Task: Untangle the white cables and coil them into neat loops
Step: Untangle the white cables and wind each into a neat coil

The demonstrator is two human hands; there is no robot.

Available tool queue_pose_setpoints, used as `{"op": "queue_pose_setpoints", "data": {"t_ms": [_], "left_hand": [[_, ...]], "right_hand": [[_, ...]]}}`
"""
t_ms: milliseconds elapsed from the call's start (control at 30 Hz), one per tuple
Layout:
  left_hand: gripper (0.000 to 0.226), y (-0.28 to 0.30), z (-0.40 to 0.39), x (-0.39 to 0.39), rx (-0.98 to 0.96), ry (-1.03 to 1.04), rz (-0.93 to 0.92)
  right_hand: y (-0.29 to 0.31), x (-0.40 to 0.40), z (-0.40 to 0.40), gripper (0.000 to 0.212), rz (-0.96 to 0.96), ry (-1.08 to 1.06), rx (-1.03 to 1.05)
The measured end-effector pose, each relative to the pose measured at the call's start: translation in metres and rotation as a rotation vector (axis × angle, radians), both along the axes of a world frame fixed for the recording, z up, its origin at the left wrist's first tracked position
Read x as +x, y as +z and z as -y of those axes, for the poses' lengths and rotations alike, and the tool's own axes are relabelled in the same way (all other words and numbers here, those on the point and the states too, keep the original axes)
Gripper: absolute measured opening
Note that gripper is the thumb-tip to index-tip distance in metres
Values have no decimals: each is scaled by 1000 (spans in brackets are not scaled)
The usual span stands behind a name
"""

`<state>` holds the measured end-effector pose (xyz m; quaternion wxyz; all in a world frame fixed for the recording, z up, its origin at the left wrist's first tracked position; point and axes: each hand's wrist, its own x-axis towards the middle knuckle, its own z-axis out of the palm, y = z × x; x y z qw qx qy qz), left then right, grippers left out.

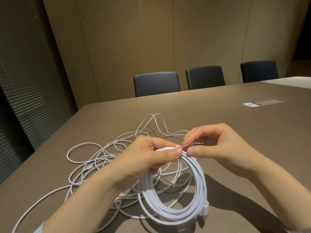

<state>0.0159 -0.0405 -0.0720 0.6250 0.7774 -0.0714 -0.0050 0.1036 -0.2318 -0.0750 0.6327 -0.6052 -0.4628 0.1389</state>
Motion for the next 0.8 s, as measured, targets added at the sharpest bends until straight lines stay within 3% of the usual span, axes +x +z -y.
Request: {"op": "queue_pose_setpoints", "data": {"t_ms": [500,600,700,800], "left_hand": [[17,-2,-6,2,5,-155,-191],[39,-2,-8,2,37,-158,-236],[18,-1,-5,1,79,-157,-206],[11,1,-2,-1,148,-118,-128]], "right_hand": [[-6,-4,-5,9,269,-41,-13],[-6,-8,-6,13,298,-32,-14],[-6,-8,-6,12,319,-83,-34],[-5,-11,-6,10,362,-137,-96]]}}
